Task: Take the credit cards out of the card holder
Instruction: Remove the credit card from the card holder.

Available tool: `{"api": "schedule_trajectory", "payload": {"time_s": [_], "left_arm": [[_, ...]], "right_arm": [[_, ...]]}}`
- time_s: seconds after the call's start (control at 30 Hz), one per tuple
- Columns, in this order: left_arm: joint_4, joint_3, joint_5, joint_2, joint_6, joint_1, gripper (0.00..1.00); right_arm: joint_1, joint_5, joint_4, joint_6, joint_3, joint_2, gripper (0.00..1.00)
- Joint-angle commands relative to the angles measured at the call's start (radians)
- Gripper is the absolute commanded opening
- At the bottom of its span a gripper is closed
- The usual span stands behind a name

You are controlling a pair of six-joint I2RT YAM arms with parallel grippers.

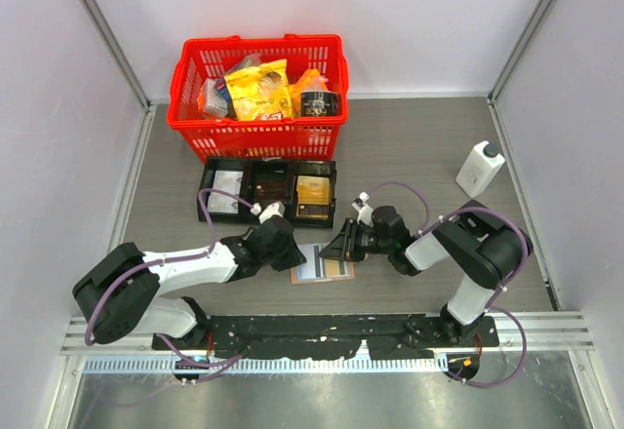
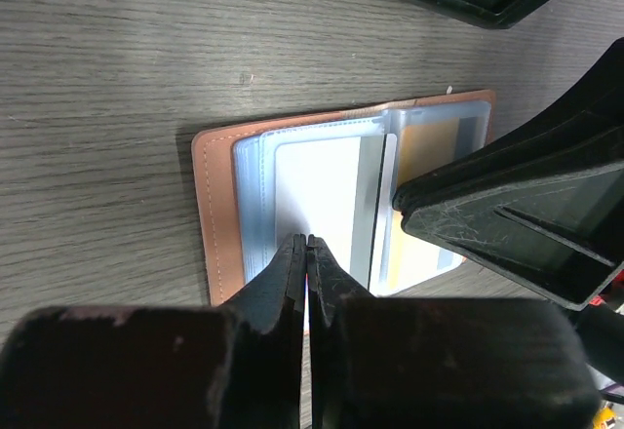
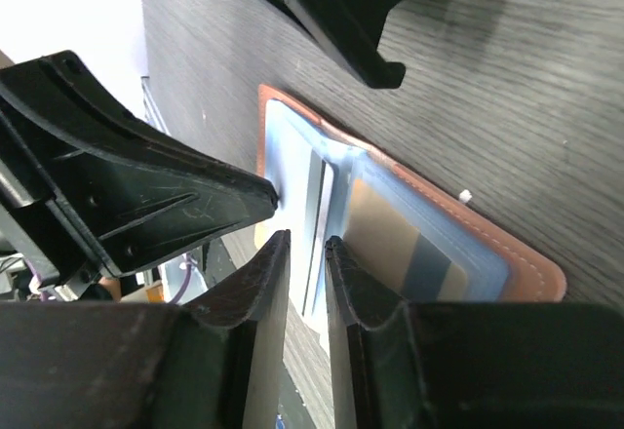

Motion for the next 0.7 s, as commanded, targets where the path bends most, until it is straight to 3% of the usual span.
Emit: {"api": "schedule_trajectory", "payload": {"time_s": [0.0, 0.1, 0.33, 0.67], "left_arm": [[-0.02, -0.032, -0.005, 0.006, -0.021, 0.005, 0.04], [-0.02, -0.047, -0.011, -0.005, -0.027, 0.005, 0.04], [-0.014, -0.061, -0.008, -0.021, -0.036, 0.005, 0.04], [-0.088, -0.027, -0.052, -0.133, 0.007, 0.005, 0.06]], "right_arm": [[0.021, 0.083, -0.221, -0.101, 0.073, -0.086, 0.28], [0.046, 0.148, -0.377, -0.141, 0.121, -0.126, 0.34], [0.087, 0.198, -0.47, -0.161, 0.164, -0.104, 0.38], [0.116, 0.208, -0.47, -0.161, 0.182, -0.094, 0.38]]}}
